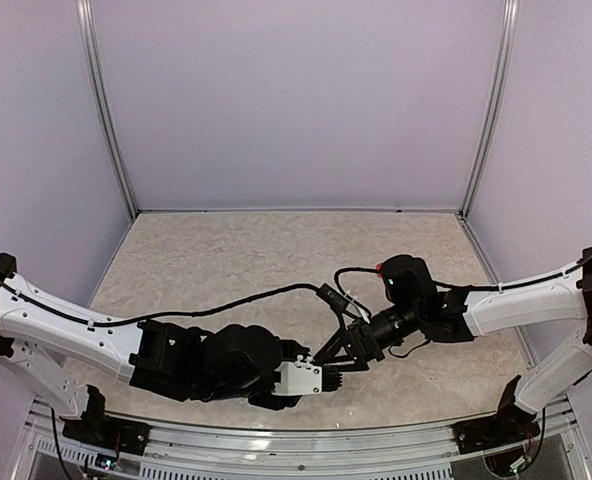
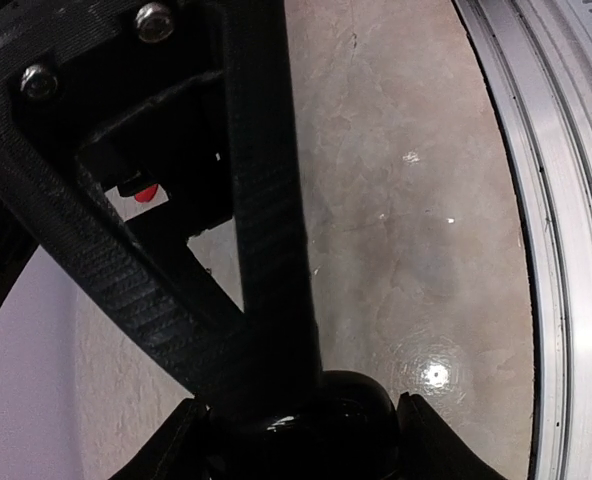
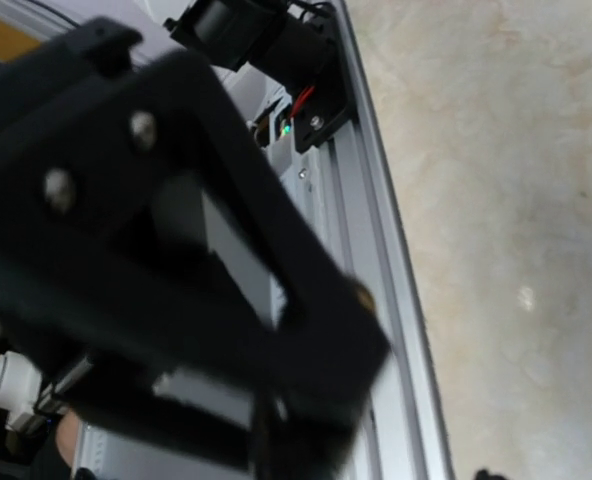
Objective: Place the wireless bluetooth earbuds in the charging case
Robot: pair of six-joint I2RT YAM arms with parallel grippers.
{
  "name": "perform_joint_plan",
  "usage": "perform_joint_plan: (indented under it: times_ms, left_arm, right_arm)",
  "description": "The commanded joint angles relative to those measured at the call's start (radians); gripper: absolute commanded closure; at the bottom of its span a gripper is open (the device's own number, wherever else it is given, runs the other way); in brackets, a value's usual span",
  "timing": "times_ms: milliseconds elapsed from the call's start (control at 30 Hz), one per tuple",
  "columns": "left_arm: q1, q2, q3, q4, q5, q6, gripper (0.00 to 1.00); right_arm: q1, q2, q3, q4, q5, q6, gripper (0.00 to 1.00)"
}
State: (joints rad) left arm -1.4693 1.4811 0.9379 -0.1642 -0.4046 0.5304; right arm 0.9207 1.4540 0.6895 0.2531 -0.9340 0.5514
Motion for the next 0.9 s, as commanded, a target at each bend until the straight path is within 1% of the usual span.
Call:
perform_joint_plan:
  times_ms: [0,200,467,600,700,867]
  left_arm:
    - [-0.016,0.018,0.032,0.042,-0.004,0.023,0.57]
    - [-0.025,0.026,0.036,0.045,-0.016,0.026,0.57]
    - [-0.025,0.027,0.036,0.043,-0.024,0.033,0.57]
    - [-0.025,0.032,0.036,0.043,-0.039,0.033,0.56]
    - [-0.025,0.037,0.038,0.046,-0.065,0.024,0.53]
    - [-0.023,0.027,0.018,0.085,-0.149,-0.016,0.42]
  right_arm:
    - [0.034,0.042,0.046,0.024,0.016,0.006,0.28]
    - [0.041,0.066,0.051,0.048,0.031,0.025,0.4]
    - [0.048,0.08,0.049,0.06,0.03,0.039,0.62]
    - [0.049,0.086,0.051,0.052,0.031,0.038,0.66]
    - [0.05,0.086,0.053,0.05,0.033,0.036,0.72]
    - [0.049,0.066,0.065,0.029,0.053,0.017,0.76]
